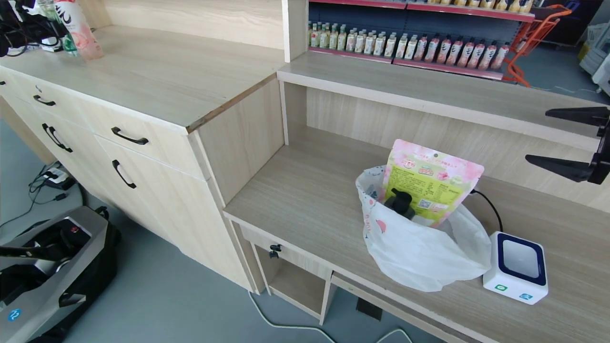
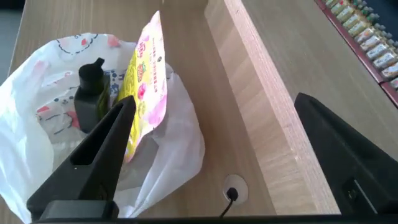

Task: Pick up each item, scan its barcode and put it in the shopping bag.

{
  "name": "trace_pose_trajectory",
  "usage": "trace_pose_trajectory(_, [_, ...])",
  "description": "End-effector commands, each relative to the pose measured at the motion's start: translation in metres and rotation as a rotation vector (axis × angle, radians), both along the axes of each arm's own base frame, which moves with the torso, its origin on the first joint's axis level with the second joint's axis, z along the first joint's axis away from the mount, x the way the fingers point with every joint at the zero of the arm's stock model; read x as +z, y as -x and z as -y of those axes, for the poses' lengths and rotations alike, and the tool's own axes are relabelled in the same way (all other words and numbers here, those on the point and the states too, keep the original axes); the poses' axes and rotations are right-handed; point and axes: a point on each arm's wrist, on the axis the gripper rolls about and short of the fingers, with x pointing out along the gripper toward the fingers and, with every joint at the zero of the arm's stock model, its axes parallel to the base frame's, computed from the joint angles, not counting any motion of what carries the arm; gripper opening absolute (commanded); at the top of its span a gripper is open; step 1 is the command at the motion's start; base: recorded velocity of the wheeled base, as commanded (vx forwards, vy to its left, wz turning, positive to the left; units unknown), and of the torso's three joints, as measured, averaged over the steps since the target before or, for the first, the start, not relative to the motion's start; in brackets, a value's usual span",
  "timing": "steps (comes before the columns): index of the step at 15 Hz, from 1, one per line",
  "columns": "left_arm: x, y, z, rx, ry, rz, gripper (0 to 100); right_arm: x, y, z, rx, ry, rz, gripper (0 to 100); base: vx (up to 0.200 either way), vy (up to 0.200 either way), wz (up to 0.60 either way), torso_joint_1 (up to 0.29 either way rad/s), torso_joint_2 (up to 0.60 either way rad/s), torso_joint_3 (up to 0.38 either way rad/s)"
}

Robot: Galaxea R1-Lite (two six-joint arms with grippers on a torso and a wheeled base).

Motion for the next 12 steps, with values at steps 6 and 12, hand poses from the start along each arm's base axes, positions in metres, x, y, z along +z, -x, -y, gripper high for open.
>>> trace_pose_trajectory(6, [0.0, 0.0, 0.0, 0.0, 0.0, 0.0, 100, 0.096, 0.078, -0.037, -0.107, -0.186, 0.07, 100, 0.0, 0.0, -0.6, 0.0, 0.0, 0.001])
trace_pose_trajectory(12, [0.0, 0.0, 0.0, 0.0, 0.0, 0.0, 100, 0.058, 0.094, -0.019, -0.416, -0.365, -0.021, 100, 0.0, 0.0, -0.6, 0.003, 0.0, 0.001])
